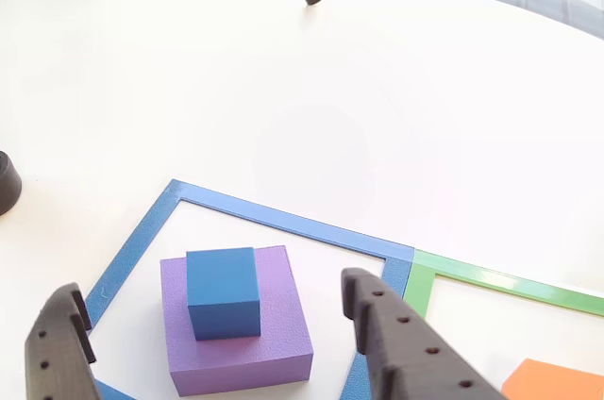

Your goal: Tower of hanoi

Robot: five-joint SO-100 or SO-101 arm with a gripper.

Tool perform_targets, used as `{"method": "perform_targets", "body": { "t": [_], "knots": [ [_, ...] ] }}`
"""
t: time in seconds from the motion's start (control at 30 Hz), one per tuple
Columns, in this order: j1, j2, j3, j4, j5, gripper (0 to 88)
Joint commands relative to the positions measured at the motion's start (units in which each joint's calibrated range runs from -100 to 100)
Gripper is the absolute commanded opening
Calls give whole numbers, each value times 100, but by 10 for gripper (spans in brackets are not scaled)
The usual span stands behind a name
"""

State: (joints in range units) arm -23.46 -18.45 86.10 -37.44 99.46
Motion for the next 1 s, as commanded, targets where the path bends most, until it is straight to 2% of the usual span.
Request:
{"method": "perform_targets", "body": {
  "t": [0.0, 0.33, 0.97],
  "knots": [
    [26, 767, -74, -1049, 54, 326],
    [-146, 2277, -683, -2215, 54, 325],
    [-377, 3552, -1637, -2523, 54, 310]
  ]
}}
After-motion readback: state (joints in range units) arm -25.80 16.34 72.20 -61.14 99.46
